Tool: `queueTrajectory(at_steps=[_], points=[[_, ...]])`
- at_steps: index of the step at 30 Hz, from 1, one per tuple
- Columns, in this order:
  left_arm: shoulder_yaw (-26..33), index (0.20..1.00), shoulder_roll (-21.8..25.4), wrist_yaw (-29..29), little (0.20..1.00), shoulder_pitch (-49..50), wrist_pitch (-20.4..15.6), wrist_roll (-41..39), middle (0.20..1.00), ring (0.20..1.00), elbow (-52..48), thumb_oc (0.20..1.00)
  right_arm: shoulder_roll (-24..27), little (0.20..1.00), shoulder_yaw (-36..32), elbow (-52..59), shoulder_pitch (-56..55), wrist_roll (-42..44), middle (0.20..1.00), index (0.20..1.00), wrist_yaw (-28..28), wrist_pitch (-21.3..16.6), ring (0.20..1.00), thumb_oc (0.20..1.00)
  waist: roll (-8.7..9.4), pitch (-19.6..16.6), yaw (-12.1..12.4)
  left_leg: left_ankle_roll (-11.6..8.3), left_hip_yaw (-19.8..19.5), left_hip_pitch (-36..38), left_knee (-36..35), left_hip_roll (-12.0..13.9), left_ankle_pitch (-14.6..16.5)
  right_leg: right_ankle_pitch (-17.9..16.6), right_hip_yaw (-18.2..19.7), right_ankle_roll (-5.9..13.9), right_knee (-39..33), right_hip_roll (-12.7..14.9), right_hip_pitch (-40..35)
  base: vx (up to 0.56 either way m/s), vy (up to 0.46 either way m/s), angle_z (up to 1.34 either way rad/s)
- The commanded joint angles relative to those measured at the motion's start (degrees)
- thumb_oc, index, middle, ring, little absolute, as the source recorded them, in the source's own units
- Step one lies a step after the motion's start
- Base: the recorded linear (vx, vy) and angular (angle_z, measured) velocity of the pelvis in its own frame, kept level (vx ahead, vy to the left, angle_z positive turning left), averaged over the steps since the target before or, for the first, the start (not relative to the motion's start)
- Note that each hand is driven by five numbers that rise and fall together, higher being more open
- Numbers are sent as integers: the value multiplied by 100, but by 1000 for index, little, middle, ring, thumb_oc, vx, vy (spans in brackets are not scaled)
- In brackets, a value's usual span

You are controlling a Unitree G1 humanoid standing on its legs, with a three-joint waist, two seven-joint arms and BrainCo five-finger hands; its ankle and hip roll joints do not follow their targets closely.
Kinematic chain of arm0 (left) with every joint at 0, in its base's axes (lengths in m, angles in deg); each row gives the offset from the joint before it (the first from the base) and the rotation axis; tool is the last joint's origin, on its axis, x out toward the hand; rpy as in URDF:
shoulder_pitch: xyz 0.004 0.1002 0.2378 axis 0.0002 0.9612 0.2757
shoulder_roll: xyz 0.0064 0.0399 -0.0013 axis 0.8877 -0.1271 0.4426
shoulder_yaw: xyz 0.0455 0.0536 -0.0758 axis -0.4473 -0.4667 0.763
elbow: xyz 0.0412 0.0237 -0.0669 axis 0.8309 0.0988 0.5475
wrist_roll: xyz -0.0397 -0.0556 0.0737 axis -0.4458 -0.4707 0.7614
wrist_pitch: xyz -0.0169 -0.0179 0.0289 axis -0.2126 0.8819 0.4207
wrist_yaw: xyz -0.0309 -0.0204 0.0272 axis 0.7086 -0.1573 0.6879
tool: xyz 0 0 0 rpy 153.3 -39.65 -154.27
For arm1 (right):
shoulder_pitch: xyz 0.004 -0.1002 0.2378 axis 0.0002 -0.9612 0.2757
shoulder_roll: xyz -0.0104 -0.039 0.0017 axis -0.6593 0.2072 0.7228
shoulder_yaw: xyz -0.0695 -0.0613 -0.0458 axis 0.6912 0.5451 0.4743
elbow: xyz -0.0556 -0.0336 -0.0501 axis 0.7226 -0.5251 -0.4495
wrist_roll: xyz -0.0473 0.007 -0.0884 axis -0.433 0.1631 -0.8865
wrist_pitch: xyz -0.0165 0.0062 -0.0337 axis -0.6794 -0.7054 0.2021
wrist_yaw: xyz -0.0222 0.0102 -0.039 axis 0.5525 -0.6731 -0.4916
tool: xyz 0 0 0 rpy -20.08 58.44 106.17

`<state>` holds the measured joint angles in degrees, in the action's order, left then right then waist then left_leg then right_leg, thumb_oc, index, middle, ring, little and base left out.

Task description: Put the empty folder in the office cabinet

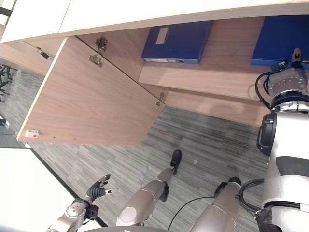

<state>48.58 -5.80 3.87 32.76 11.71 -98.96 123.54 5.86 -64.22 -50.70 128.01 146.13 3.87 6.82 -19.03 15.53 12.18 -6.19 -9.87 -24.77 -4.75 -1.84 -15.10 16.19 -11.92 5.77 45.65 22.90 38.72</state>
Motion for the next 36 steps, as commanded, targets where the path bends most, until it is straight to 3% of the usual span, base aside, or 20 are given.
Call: queueTrajectory(at_steps=[1,8,9,10,12,14,19,20,21,23,26,28,29,31,32,34,36], points=[[6,1000,1,-119,1000,-392,-33,30,1000,1000,232,1000,273,1000,-256,236,71,-65,1000,1000,65,-70,1000,1000,-109,323,160,-22,80,973,51,180,1544,-141,213,583,-617,-131,-236,-3,5,-9],[-3,1000,-34,-185,1000,-382,-56,-72,1000,1000,244,1000,45,1000,-332,274,-88,-119,1000,1000,149,-109,1000,1000,-101,340,129,-41,65,1006,27,219,1537,-168,158,570,-689,-150,-287,12,-2,-1],[1,1000,-39,-185,1000,-379,-59,-80,1000,1000,244,1000,50,1000,-296,293,-61,-152,1000,1000,129,-93,1000,1000,-79,309,114,-49,60,1061,-2,219,1611,-34,204,597,-651,-146,-318,0,0,0],[10,1000,-24,-186,1000,-365,-65,-87,1000,1000,250,1000,61,1000,-252,317,-24,-188,1000,1000,90,-69,1000,1000,-88,341,123,-46,63,1019,26,222,1536,-166,165,566,-665,-136,-282,12,-7,4],[38,1000,3,-168,1000,-355,-57,-90,1000,1000,269,1000,129,1000,-111,376,107,-300,1000,1000,-17,-8,1000,1000,-43,287,127,-62,55,1097,-5,221,1638,10,207,601,-631,-130,-338,8,-4,-4],[43,1000,12,-154,1000,-340,-57,-80,1000,1000,273,1000,188,1000,-22,379,184,-369,1000,1000,-87,31,1000,1000,-62,329,133,-60,56,1052,25,217,1558,-133,161,566,-624,-113,-288,-41,7,-4],[160,1000,96,-65,1000,-279,-81,-178,1000,1000,245,1000,704,1000,675,657,754,-921,1000,1000,-415,152,1000,1000,-36,251,221,-74,35,1075,24,191,1559,-154,156,586,-584,-61,-271,10,-10,4],[204,1000,150,-7,1000,-226,-90,-246,1000,1000,217,1000,1020,1000,1243,883,1090,-1461,1000,1000,-553,216,1000,1000,17,201,267,-95,-6,1075,18,178,1544,-178,140,584,-583,-25,-277,121,-44,6],[202,1000,146,19,1000,-222,-97,-255,1000,1000,207,1000,1072,1000,1401,930,1193,-1575,1000,1000,-575,198,1000,1000,56,155,261,-111,-14,1138,-6,175,1656,25,178,623,-539,-20,-330,11,-13,4],[202,1000,151,45,1000,-239,-101,-255,1000,1000,196,1000,1129,1000,1529,942,1316,-1639,1000,1000,-609,163,1000,1000,19,186,276,-109,-29,1065,10,179,1524,-199,112,581,-606,-23,-293,-52,11,5],[214,1000,175,75,1000,-263,-110,-294,1000,1000,250,1000,1196,1000,1776,1010,1516,-1836,1000,1000,-673,105,1000,1000,54,142,285,-123,-56,1073,-1,180,1513,-227,89,593,-656,-23,-321,39,-5,0],[234,1000,186,106,1000,-270,-118,-340,1000,1000,252,1000,1237,1000,1899,1065,1589,-1923,1000,1000,-740,55,1000,1000,102,70,285,-136,-75,1148,-23,175,1620,-62,115,640,-671,-30,-403,59,-4,2],[231,1000,190,107,1000,-265,-120,-342,1000,1000,248,1000,1238,1000,1900,1056,1591,-1926,1000,1000,-746,52,1000,1000,71,108,293,-128,-78,1096,-11,177,1512,-243,68,598,-699,-25,-358,-97,38,2],[216,1000,173,134,1000,-255,-108,-356,1000,1000,247,1000,1257,1000,1899,1079,1539,-1996,1000,1000,-767,40,1000,1000,87,93,290,-128,-77,1118,-7,179,1506,-260,47,600,-731,-21,-416,-2,3,-4],[216,1000,172,134,1000,-257,-105,-358,1000,1000,249,1000,1258,1000,1897,1086,1535,-1999,1000,1000,-766,41,1000,1000,113,56,281,-136,-78,1175,-22,180,1614,-81,87,642,-710,-27,-473,99,-23,0],[230,1000,141,145,1000,-267,-90,-370,1000,1000,280,1000,1247,1000,1745,1086,1333,-1922,1000,1000,-809,13,1000,1000,95,85,277,-121,-80,1167,-4,182,1520,-268,26,598,-769,-34,-496,-7,9,11],[240,1000,96,161,1000,-297,-73,-390,1000,1000,303,1000,1215,1000,1593,1078,1116,-1832,1000,1000,-846,0,1000,1000,126,58,246,-127,-80,1250,-17,190,1632,-108,60,639,-791,-60,-612,44,-9,-2]])
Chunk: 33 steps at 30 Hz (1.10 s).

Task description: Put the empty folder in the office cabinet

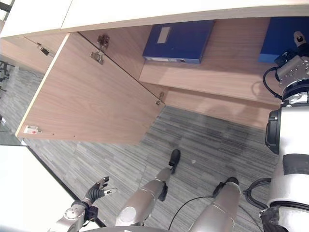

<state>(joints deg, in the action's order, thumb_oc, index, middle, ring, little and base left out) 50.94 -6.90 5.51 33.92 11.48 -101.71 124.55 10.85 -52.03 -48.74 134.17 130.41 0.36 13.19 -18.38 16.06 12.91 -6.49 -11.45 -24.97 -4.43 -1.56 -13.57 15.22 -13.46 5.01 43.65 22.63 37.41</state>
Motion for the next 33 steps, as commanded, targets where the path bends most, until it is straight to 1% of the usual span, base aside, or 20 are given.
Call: queueTrajectory(at_steps=[1,2,4,7,11,13,15,16,17,18,20,22,23,24,27,28,30,31,32,33], points=[[2,1000,229,-2,1000,-405,-51,-114,1000,1000,207,1000,713,1000,317,910,433,-260,1000,1000,-492,-643,1000,1000,74,3,174,-96,74,1284,-49,168,1479,-16,203,715,-606,-39,-507,-132,48,0],[32,1000,195,1,1000,-431,-38,-126,1000,1000,245,1000,609,1000,117,915,167,-148,1000,1000,-531,-674,1000,1000,49,58,162,-85,91,1249,-23,174,1367,-223,139,668,-707,-58,-531,-133,54,0],[50,1000,226,4,1000,-423,-39,-129,1000,1000,244,1000,525,1000,-113,1012,-134,-109,1000,1000,-525,-711,1000,1000,67,55,157,-82,90,1282,-22,202,1357,-285,119,674,-800,-93,-621,-85,43,-3],[175,1000,118,-29,1000,-446,-33,-166,1000,1000,384,1000,-37,1000,-619,1247,-1022,119,1000,1000,-575,-866,1000,1000,169,76,60,-86,140,1366,-11,262,1380,-381,88,659,-1108,-190,-876,-20,22,7],[547,1000,-46,-126,1000,-411,25,-239,1000,1000,824,1000,-1173,1000,-1304,2240,-2635,407,1000,1000,-631,-1251,1000,1000,391,82,-169,-112,237,1518,-17,393,1384,-558,68,628,-1585,-402,-1250,1,10,-15],[778,1000,-169,-182,1000,-347,61,-268,1000,1000,1066,1000,-1672,1000,-1444,2788,-3350,338,1000,1000,-713,-1389,1000,1000,464,66,-290,-138,311,1557,-40,450,1327,-726,49,614,-1850,-492,-1388,14,-2,-39],[1177,1000,-395,-189,1000,-155,173,-79,1000,1000,1653,1000,-2788,1000,-1761,4171,-5395,416,1000,1000,-1024,-1640,1000,1000,647,-58,-564,-212,420,1758,-57,580,1307,-923,-35,614,-2370,-648,-1838,62,-38,-18],[1170,1000,-379,-186,1000,-120,166,-72,1000,1000,1658,1000,-2824,1000,-1767,4245,-5479,399,1000,1000,-997,-1635,1000,1000,649,-78,-571,-214,409,1780,-57,589,1311,-934,-55,615,-2403,-658,-1884,75,-40,-14],[1376,1000,-465,-173,1000,-93,183,110,1000,1000,1958,1000,-3105,1000,-1686,4703,-6235,212,1000,1000,-1220,-1667,1000,1000,759,-144,-696,-262,455,1905,-57,638,1302,-995,-88,625,-2583,-693,-2094,52,-40,-38],[1475,1000,-485,-191,1000,-65,158,195,1000,1000,2087,1000,-3228,1000,-1661,4935,-6616,82,1000,1000,-1312,-1629,1000,1000,801,-186,-765,-278,471,1975,-57,671,1303,-1030,-105,628,-2678,-705,-2210,56,-50,-39],[1719,1000,-521,-175,1000,-5,88,387,1000,1000,2291,1000,-3285,1000,-1545,5443,-7437,-297,1000,1000,-1747,-1536,1000,1000,947,-292,-918,-324,555,2156,-57,744,1277,-1122,-173,637,-2924,-749,-2494,40,-36,-20],[1987,1000,-536,-145,1000,4,21,454,1000,1000,2453,1000,-3162,1000,-1385,5447,-7976,-932,1000,1000,-2128,-1444,1000,1000,1068,-439,-982,-358,631,2323,-57,793,1270,-1192,-237,641,-3136,-776,-2777,41,-16,-7],[2067,1000,-542,-145,1000,-1,11,459,1000,1000,2517,1000,-3117,1000,-1368,5405,-8064,-1124,1000,1000,-2155,-1419,1000,1000,1094,-477,-989,-362,630,2379,-57,803,1273,-1212,-263,640,-3168,-781,-2858,47,-2,-13],[2198,1000,-564,-174,1000,-91,-10,447,1000,1000,2675,1000,-2987,1000,-1169,5323,-8189,-1779,1000,1000,-2244,-1319,1000,1000,1188,-598,-965,-380,639,2463,-57,818,1270,-1242,-341,650,-3294,-785,-3037,2,2,-9],[2345,1000,-612,-188,1000,-200,-64,522,1000,1000,2794,1000,-2820,1000,-833,5075,-8405,-2910,1000,1000,-2437,-1227,1000,1000,1310,-769,-860,-366,586,2627,-57,804,1295,-1302,-566,675,-3486,-767,-3383,-7,33,10],[2412,1000,-621,-193,1000,-205,-91,573,1000,1000,2786,1000,-2746,1000,-687,5089,-8459,-3352,1000,1000,-2517,-1215,1000,1000,1336,-843,-764,-303,573,2721,-57,774,1356,-1277,-688,731,-3259,-665,-3384,-28,112,30],[2453,1000,-633,-188,1000,-132,-107,622,1000,1000,2651,1000,-2733,1000,-615,5120,-8603,-3640,1000,1000,-2588,-1200,1000,1000,1361,-840,-691,-150,520,2894,-57,684,1452,-1220,-813,848,-2498,-435,-3325,-24,127,35],[2450,1000,-629,-173,1000,-105,-108,628,1000,1000,2558,1000,-2762,1000,-609,5127,-8662,-3665,1000,1000,-2611,-1209,1000,1000,1391,-817,-668,-79,450,2981,-57,621,1473,-1334,-785,926,-2077,-331,-3264,-39,-45,43],[2344,1000,-541,-199,1000,-152,-103,622,1000,1000,2330,1000,-2865,1000,-626,5103,-8719,-3773,1000,1000,-2532,-1212,1000,1000,1475,-753,-652,-53,125,3000,-57,608,1459,-1444,-240,999,-1696,-507,-3138,-26,-93,100],[2344,1000,-541,-199,1000,-152,-103,622,1000,1000,2330,1000,-2865,1000,-626,5103,-8719,-3773,1000,1000,-2532,-1212,1000,1000,1475,-753,-652,-53,125,3000,-57,608,1459,-1444,-240,999,-1696,-507,-3138,0,-190,197]])
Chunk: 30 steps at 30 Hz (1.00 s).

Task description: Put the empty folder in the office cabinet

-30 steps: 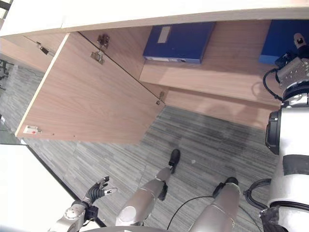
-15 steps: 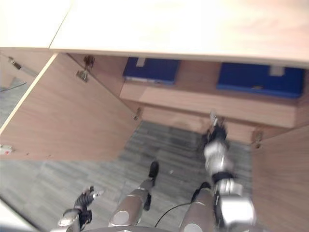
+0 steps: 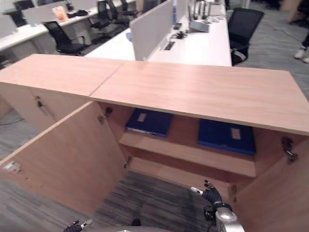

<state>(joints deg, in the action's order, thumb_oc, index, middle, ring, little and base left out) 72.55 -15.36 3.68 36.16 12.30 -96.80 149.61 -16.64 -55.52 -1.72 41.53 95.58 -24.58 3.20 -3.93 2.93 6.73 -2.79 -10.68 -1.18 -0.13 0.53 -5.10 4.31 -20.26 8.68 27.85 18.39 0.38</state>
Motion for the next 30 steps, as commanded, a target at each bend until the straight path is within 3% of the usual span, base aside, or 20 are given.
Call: queueTrajectory(at_steps=[1,3,7,8,10,11,12,18,30], points=[[103,1000,382,-135,1000,-522,-168,-4,1000,1000,-482,1000,-105,1000,-223,277,677,-319,1000,1000,208,-192,1000,1000,74,536,-121,-415,-439,358,-482,332,401,360,1828,366,-856,-1063,450,24,-140,250],[8,1000,421,-22,1000,-558,-286,-69,1000,1000,-840,1000,-112,1000,-156,476,665,-384,1000,1000,139,-266,1000,1000,159,495,83,-619,-755,245,-449,308,279,435,1571,144,-1624,-1087,-29,-32,-292,184],[55,1000,376,45,1000,-448,-297,-196,1000,1000,-1211,1000,136,1000,-43,610,708,-644,1000,1000,82,-289,1000,1000,111,504,155,-880,-804,-25,-340,514,6,186,1044,83,-2586,-1158,-697,-116,-193,237],[66,1000,389,103,1000,-337,-277,-202,1000,1000,-1544,1000,235,1000,7,519,864,-679,1000,1000,127,-276,1000,1000,215,657,145,-769,-96,-241,215,553,148,16,850,82,-2746,-1041,-692,-290,-35,16],[123,1000,372,175,1000,-238,-262,-177,1000,1000,-1683,1000,213,1000,17,449,923,-683,1000,1000,128,-234,1000,1000,307,658,98,-594,572,-24,629,622,589,-96,631,48,-2793,-936,-600,-341,9,11],[121,1000,365,228,1000,-229,-221,-112,1000,1000,-1712,1000,194,1000,-48,432,899,-743,1000,1000,146,-214,1000,1000,293,549,-30,-531,1065,240,588,755,752,-86,354,27,-2712,-883,-492,-273,111,16],[85,1000,346,252,1000,-232,-175,-3,1000,1000,-1756,1000,107,1000,-156,438,811,-709,1000,1000,183,-190,1000,1000,187,425,-165,-495,1515,494,296,848,710,-106,67,56,-2630,-877,-429,-151,154,40],[58,1000,400,259,1000,-236,-112,192,1000,1000,-1815,1000,-127,1000,-333,575,607,-771,1000,1000,251,-132,1000,1000,186,197,-228,-531,1535,728,-396,733,542,-227,-307,159,-2584,-658,-566,7,115,86],[139,1000,569,310,1000,-209,-87,274,1000,1000,-2225,1000,-364,1000,-336,532,466,-787,1000,1000,174,-21,1000,1000,300,199,-205,-345,1503,829,-403,479,707,-434,-193,318,-2528,-348,-598,-4,87,6]])
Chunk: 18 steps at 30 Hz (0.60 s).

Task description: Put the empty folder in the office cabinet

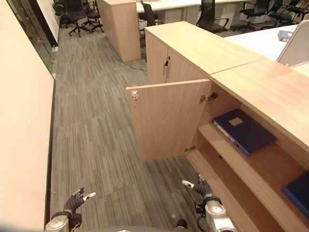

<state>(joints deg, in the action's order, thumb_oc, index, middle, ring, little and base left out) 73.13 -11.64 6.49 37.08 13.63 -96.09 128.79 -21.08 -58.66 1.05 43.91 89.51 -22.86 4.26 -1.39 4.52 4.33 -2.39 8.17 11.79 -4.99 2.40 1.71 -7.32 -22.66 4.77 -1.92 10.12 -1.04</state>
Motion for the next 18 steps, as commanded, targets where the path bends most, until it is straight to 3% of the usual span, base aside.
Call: queueTrajectory(at_steps=[1,4,7,8,15,18], points=[[102,1000,221,21,1000,-337,-224,189,1000,1000,-155,1000,69,1000,-12,254,209,-179,1000,1000,-22,-122,1000,1000,49,32,18,-374,-367,-458,76,276,35,711,75,718,435,488,-451,14,61,-8],[151,1000,393,-11,1000,-620,-262,177,1000,1000,-136,1000,65,1000,95,185,188,-244,1000,1000,-115,-92,1000,1000,78,-1,-68,-355,-295,-403,48,241,72,626,204,757,333,495,-434,42,78,-13],[157,1000,1003,-95,1000,-1477,-322,77,1000,1000,-110,1000,158,1000,299,240,157,-291,1000,1000,-289,-91,1000,1000,101,-66,-330,-339,-103,-298,-1,203,126,511,484,819,188,469,-375,58,66,-36],[154,1000,1007,-94,1000,-1488,-326,75,1000,1000,-100,1000,156,1000,296,241,160,-291,1000,1000,-289,-90,1000,1000,103,-61,-322,-339,-97,-294,-1,203,128,510,490,820,187,469,-375,60,40,-41],[38,1000,1774,-94,1000,-2925,-371,-341,1000,1000,865,1000,326,1000,531,388,-6,-357,1000,1000,-460,-156,1000,1000,127,-108,-719,-348,93,-212,-1,196,200,425,786,892,105,433,-303,57,25,-17],[-68,1000,1888,-94,1000,-3310,-384,-412,1000,1000,1035,1000,374,1000,556,389,-17,-390,1000,1000,-465,-172,1000,1000,134,-108,-816,-346,126,-222,-1,193,206,402,870,910,88,421,-248,30,20,-8]])
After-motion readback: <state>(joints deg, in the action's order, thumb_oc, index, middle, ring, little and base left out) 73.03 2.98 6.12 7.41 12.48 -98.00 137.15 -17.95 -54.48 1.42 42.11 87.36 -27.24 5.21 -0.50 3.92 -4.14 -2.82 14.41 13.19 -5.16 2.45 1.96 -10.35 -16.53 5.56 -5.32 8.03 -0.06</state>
